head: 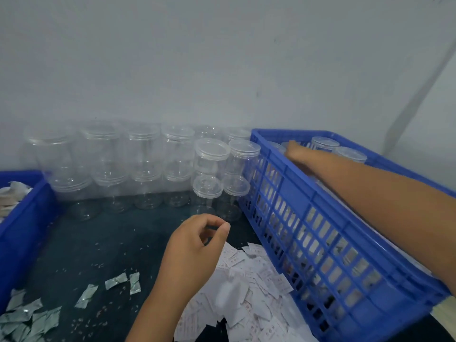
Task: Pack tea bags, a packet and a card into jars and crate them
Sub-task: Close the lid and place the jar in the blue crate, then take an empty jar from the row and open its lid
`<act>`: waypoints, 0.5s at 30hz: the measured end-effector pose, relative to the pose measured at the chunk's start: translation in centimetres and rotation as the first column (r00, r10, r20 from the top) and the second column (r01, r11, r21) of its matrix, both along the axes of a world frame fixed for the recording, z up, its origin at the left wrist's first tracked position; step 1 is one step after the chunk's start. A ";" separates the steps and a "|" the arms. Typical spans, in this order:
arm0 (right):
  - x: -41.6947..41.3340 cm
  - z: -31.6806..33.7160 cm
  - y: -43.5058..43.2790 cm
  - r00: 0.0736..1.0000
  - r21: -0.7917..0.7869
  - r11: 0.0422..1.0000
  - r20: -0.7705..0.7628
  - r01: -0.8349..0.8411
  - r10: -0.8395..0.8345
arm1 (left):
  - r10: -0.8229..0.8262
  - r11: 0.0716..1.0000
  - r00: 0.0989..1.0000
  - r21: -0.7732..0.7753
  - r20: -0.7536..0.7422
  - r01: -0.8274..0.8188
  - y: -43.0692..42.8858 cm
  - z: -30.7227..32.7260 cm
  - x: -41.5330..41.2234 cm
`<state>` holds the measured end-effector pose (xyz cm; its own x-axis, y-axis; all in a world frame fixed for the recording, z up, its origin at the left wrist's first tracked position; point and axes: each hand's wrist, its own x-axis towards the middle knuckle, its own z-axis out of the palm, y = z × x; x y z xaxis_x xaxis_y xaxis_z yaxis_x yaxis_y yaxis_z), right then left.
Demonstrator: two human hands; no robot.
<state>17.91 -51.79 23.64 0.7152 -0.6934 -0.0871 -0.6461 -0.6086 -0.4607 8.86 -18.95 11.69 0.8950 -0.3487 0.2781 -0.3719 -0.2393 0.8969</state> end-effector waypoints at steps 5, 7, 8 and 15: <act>-3.6 6.1 0.6 0.983 -0.247 0.957 0.067 -0.150 0.171 | -0.001 1.000 0.999 0.027 0.052 -0.001 0.2 0.7 -0.3; -5.6 8.2 2.7 0.950 -0.352 0.903 0.097 -0.245 0.296 | 0.001 0.999 0.997 0.040 0.072 -0.004 0.5 1.0 -0.6; -6.5 8.9 4.1 0.922 -0.357 0.880 0.107 -0.313 0.372 | 0.000 0.999 0.997 0.046 0.075 -0.004 0.7 1.2 -0.7; -11.7 8.0 16.4 0.573 -0.043 0.596 -0.340 -0.802 0.746 | 0.003 0.995 0.999 0.099 0.033 -0.006 4.7 0.2 -2.8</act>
<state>6.17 -35.41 31.61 0.9507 0.0940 -0.2955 0.0390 -0.9816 -0.1868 6.03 -14.22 11.88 0.8876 -0.3720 0.2715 -0.3993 -0.3280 0.8561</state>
